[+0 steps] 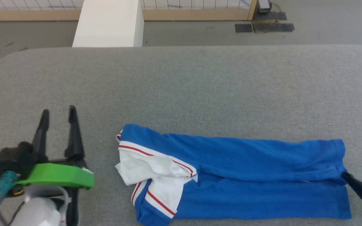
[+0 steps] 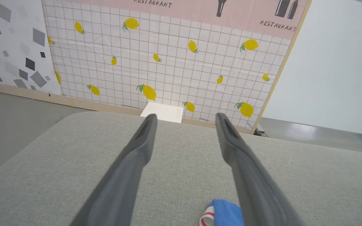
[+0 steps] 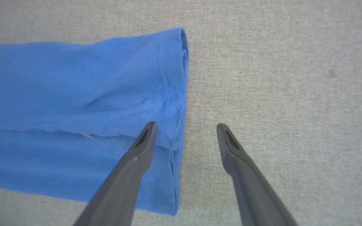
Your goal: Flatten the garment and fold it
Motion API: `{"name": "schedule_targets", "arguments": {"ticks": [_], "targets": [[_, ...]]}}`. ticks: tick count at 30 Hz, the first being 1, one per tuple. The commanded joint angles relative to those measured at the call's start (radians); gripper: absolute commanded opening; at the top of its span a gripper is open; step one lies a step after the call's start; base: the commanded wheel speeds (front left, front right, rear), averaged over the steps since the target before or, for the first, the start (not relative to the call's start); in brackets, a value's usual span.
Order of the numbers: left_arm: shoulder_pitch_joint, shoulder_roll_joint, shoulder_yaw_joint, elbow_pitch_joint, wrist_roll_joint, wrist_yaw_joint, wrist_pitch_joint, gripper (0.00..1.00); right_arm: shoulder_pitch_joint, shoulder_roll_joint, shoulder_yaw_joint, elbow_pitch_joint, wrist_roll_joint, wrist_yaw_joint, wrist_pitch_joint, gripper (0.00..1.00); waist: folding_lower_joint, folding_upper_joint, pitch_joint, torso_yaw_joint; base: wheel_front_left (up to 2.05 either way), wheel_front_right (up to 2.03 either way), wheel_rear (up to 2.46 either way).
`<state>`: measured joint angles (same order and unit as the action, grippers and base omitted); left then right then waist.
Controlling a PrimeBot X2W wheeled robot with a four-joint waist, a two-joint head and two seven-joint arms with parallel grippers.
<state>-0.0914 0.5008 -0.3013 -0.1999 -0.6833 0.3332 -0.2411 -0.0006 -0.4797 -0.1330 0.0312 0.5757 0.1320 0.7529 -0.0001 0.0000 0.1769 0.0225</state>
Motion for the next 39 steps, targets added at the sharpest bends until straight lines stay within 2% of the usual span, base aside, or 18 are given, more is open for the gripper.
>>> {"name": "schedule_targets", "arguments": {"ticks": [1,9,16,17,18,19,25,30,34,39], "targets": [[-0.022,-0.021,-0.010,0.019,0.033,-0.015,-0.011,1.00,-0.026,-0.007,0.022,0.025,0.011,-0.001,-0.003,1.00,0.0001,0.0000,0.022,0.005,0.00,0.00,0.00],[-0.039,-0.120,0.031,0.053,0.146,-0.074,-0.020,1.00,-0.076,-0.001,0.160,0.094,0.066,-0.001,0.005,1.00,0.0001,0.0000,0.055,0.014,0.00,0.00,0.00],[-0.026,-0.192,0.079,0.076,0.191,-0.130,-0.020,1.00,-0.099,-0.017,0.213,0.124,0.079,-0.001,-0.001,1.00,0.0001,0.0000,0.064,0.022,0.00,0.00,0.00],[-0.026,-0.199,0.084,0.079,0.196,-0.137,-0.020,1.00,-0.101,-0.022,0.213,0.132,0.080,-0.001,0.001,0.50,0.0001,0.0000,0.065,0.023,0.00,0.00,0.00],[-0.025,-0.208,0.092,0.082,0.203,-0.144,-0.020,1.00,-0.104,-0.028,0.214,0.138,0.082,-0.001,0.000,0.15,0.0001,0.0000,0.065,0.023,0.00,0.00,0.00],[-0.024,-0.214,0.098,0.084,0.208,-0.149,-0.020,1.00,-0.107,-0.035,0.212,0.142,0.080,-0.001,-0.003,0.00,0.0001,0.0000,0.066,0.022,0.00,0.00,0.00],[-0.015,-0.246,0.127,0.097,0.235,-0.184,-0.021,1.00,-0.120,-0.100,0.167,0.191,0.046,-0.001,-0.006,0.00,0.0001,0.0000,0.067,0.018,0.00,0.00,0.00],[-0.015,-0.260,0.138,0.112,0.249,-0.208,-0.021,1.00,-0.136,-0.154,0.054,0.284,-0.019,-0.001,-0.021,0.00,0.0001,0.0000,0.068,0.017,0.00,0.00,0.00],[-0.020,-0.272,0.144,0.122,0.255,-0.219,-0.021,1.00,-0.158,-0.174,-0.029,0.368,-0.106,-0.001,-0.041,0.00,0.0001,0.0000,0.068,0.015,0.00,0.00,0.00],[-0.014,-0.290,0.150,0.139,0.257,-0.232,-0.021,1.00,-0.177,-0.175,-0.060,0.402,-0.194,-0.001,-0.031,0.00,0.0001,0.0000,0.049,0.011,0.00,0.00,0.00]]}}
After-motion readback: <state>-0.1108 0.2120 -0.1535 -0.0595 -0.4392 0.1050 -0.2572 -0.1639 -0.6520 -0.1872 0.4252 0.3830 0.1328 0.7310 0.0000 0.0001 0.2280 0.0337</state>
